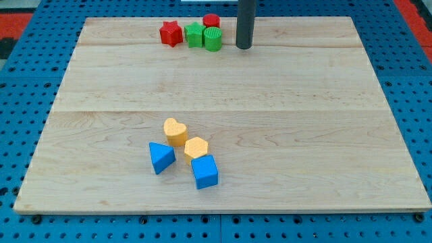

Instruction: Place your arm to the top right of the red circle

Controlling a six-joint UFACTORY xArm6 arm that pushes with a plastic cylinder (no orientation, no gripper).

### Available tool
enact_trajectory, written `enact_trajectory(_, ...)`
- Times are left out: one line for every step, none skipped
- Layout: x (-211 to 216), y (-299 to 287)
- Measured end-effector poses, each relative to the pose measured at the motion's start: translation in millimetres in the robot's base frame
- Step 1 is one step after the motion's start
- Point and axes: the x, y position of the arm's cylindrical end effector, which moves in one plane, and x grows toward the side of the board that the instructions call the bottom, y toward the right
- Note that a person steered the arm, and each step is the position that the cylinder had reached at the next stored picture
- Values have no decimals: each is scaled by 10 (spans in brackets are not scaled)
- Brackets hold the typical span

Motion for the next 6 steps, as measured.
enact_trajectory(45, 0)
enact_trajectory(-160, 475)
enact_trajectory(-606, 543)
enact_trajectory(-846, 49)
enact_trajectory(-828, -527)
enact_trajectory(-690, -1128)
